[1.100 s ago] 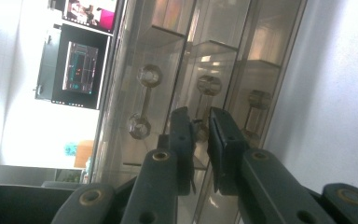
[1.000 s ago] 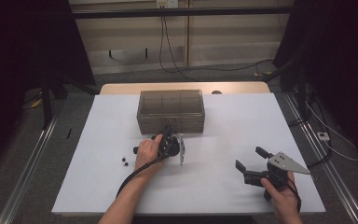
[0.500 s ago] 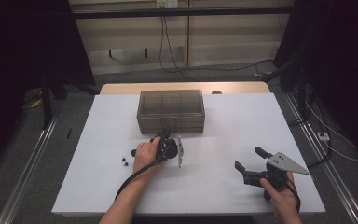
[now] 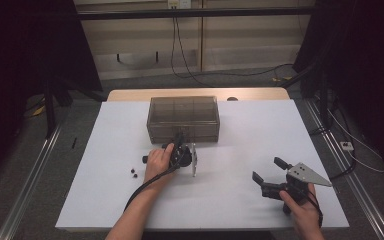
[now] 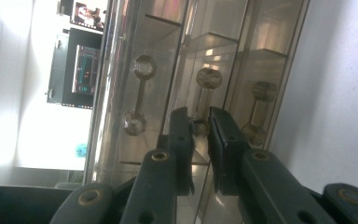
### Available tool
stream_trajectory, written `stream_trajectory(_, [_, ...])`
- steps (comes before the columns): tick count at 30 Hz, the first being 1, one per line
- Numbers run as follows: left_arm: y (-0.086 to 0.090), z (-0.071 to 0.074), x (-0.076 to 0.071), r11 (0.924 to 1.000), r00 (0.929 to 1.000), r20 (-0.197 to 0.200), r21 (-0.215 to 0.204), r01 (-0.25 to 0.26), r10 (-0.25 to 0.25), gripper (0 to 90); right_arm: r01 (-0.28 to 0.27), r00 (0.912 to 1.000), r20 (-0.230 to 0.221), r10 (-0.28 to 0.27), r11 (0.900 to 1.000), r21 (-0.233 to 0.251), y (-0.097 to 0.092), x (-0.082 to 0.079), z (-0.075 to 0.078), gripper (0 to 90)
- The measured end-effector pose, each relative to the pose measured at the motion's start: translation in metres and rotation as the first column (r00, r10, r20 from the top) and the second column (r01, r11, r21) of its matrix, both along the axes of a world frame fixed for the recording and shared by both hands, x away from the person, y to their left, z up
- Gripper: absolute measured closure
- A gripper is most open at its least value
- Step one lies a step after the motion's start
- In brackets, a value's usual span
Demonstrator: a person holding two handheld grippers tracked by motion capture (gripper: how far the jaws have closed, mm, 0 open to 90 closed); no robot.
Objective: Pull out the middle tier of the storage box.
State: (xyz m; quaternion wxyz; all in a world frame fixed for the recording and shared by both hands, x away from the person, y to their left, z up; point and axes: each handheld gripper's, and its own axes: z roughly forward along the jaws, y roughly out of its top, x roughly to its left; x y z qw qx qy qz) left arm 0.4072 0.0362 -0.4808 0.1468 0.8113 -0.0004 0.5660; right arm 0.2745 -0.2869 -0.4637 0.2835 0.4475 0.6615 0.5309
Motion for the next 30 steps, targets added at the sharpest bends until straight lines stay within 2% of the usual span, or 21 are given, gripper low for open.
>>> stream_trajectory(1, [0.000, 0.000, -0.001, 1.0000, 1.0000, 0.000, -0.005, 0.002, -0.002, 81.2, -0.001, 1.0000, 0.000, 0.001, 1.0000, 0.000, 0.000, 0.000, 0.000, 4.1])
stream_trajectory(2, [0.000, 0.002, -0.001, 0.9999, 1.0000, -0.001, 0.009, 0.004, -0.004, 81.2, -0.001, 1.0000, 0.001, 0.001, 1.0000, 0.003, 0.000, 0.000, 0.000, 4.1])
stream_trajectory(4, [0.001, 0.002, -0.003, 0.9999, 0.9999, -0.006, -0.011, 0.010, -0.010, 81.2, -0.002, 1.0000, 0.001, 0.002, 1.0000, 0.000, 0.001, 0.000, 0.000, 4.1])
stream_trajectory(5, [0.001, 0.004, -0.004, 0.9999, 0.9999, -0.007, 0.009, 0.010, -0.010, 81.2, -0.002, 1.0000, -0.002, 0.002, 1.0000, 0.002, 0.001, 0.000, 0.000, 4.1])
stream_trajectory(10, [0.002, 0.004, -0.013, 0.9999, 0.9999, -0.010, 0.003, 0.010, -0.010, 81.2, -0.006, 1.0000, 0.000, 0.006, 1.0000, -0.004, 0.001, 0.000, 0.000, 4.1])
stream_trajectory(11, [0.003, 0.003, -0.015, 0.9999, 0.9999, -0.006, -0.013, 0.009, -0.010, 81.2, -0.005, 1.0000, -0.002, 0.005, 1.0000, 0.000, 0.002, -0.001, 0.000, 4.1])
stream_trajectory(13, [0.004, 0.004, -0.019, 0.9999, 0.9999, -0.012, 0.011, 0.010, -0.010, 81.1, -0.004, 1.0000, -0.001, 0.004, 1.0000, -0.001, 0.002, -0.001, 0.001, 4.2])
stream_trajectory(14, [0.004, 0.004, -0.021, 0.9999, 0.9998, -0.016, 0.003, 0.009, -0.009, 81.1, -0.002, 1.0000, -0.001, 0.002, 1.0000, 0.001, 0.002, -0.001, 0.001, 4.2])
stream_trajectory(17, [0.006, 0.004, -0.026, 0.9998, 0.9998, -0.015, 0.015, 0.013, -0.013, 80.9, -0.006, 1.0000, 0.003, 0.006, 1.0000, -0.006, 0.002, -0.001, 0.001, 4.1])
stream_trajectory(18, [0.006, 0.006, -0.028, 0.9994, 0.9998, -0.018, 0.031, 0.013, -0.013, 80.9, -0.007, 1.0000, 0.002, 0.007, 1.0000, -0.005, 0.002, -0.001, 0.001, 4.2])
stream_trajectory(20, [0.008, 0.005, -0.029, 0.9998, 0.9997, -0.016, -0.009, 0.018, -0.018, 78.8, -0.009, 1.0000, 0.002, 0.009, 0.9999, -0.008, 0.002, -0.001, 0.001, 4.2])
stream_trajectory(21, [0.009, 0.006, -0.028, 0.9996, 0.9998, -0.011, -0.021, 0.017, -0.018, 72.5, -0.009, 1.0000, 0.000, 0.009, 0.9999, -0.006, 0.002, -0.001, 0.001, 4.2])
stream_trajectory(25, [0.013, 0.014, -0.028, 0.9935, 0.9972, -0.075, -0.113, -0.010, 0.001, 63.4, -0.009, 1.0000, 0.001, 0.009, 0.9999, -0.007, 0.002, -0.001, 0.001, 4.1])
stream_trajectory(26, [0.015, 0.015, -0.028, 0.9888, 0.9960, -0.089, -0.148, -0.021, 0.008, 61.7, -0.008, 1.0000, 0.000, 0.008, 0.9999, -0.006, 0.002, -0.001, 0.001, 4.2])
stream_trajectory(27, [0.017, 0.015, -0.027, 0.9801, 0.9943, -0.106, -0.196, -0.029, 0.008, 59.9, -0.007, 1.0000, -0.001, 0.007, 1.0000, -0.006, 0.002, -0.001, 0.000, 4.1])
stream_trajectory(29, [0.020, 0.017, -0.026, 0.9637, 0.9913, -0.130, -0.261, -0.055, 0.021, 56.9, -0.004, 1.0000, -0.001, 0.004, 1.0000, 0.000, 0.002, -0.001, 0.001, 4.1])
stream_trajectory(30, [0.021, 0.016, -0.025, 0.9479, 0.9896, -0.143, -0.313, -0.061, 0.017, 55.7, -0.006, 1.0000, 0.001, 0.006, 1.0000, -0.005, 0.002, -0.001, 0.001, 4.1])
